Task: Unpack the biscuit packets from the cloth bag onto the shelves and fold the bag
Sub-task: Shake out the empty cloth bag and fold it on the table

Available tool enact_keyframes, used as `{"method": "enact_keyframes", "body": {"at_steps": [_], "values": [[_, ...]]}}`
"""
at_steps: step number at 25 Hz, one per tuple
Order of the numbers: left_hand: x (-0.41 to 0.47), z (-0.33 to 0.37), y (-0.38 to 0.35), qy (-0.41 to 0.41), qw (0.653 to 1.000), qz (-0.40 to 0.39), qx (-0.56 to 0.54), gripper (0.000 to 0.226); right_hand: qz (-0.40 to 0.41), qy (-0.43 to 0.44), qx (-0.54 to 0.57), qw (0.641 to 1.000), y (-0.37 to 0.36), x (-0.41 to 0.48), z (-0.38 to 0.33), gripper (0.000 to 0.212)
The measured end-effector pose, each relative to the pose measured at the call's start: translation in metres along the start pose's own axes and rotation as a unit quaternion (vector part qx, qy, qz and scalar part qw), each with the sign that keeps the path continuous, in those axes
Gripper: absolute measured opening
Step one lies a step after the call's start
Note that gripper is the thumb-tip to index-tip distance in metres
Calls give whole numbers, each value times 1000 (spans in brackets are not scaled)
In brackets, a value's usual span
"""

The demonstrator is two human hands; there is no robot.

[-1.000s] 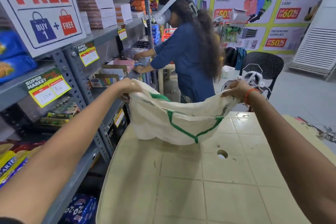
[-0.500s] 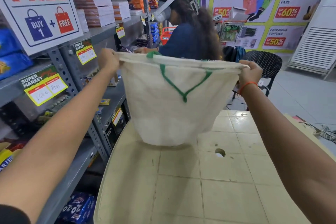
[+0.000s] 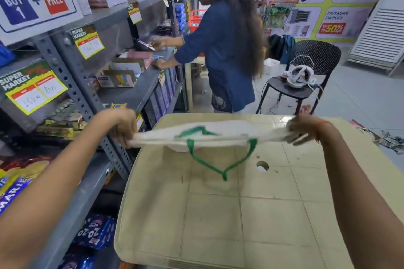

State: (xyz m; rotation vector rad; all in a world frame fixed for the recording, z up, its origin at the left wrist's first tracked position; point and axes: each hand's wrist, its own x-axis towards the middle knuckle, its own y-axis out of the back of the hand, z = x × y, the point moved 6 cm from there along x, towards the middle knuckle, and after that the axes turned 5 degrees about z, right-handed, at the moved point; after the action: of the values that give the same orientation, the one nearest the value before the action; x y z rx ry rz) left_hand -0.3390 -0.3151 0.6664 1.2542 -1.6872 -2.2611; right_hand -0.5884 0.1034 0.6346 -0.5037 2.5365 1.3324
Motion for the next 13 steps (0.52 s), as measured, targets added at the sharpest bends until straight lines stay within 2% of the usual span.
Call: {"method": "enact_keyframes", "body": {"at_steps": [2, 4, 6, 10, 13], "values": [[15, -4, -58, 10, 991, -129, 43, 20, -113, -65, -9, 991, -35, -8, 39, 19], [23, -8, -108, 27, 966, -248, 67, 27, -178, -112, -40, 977, -59, -13, 71, 21], [30, -9, -133, 26, 951, -302, 63, 29, -205, -144, -49, 967, -72, -12, 91, 22], [51, -15, -135, 17, 955, -297, 3, 12, -207, -169, 10, 964, -85, 0, 106, 22], [85, -19, -121, 28, 961, -225, -161, 10, -156, -179, 160, 958, -92, 33, 112, 26]]}}
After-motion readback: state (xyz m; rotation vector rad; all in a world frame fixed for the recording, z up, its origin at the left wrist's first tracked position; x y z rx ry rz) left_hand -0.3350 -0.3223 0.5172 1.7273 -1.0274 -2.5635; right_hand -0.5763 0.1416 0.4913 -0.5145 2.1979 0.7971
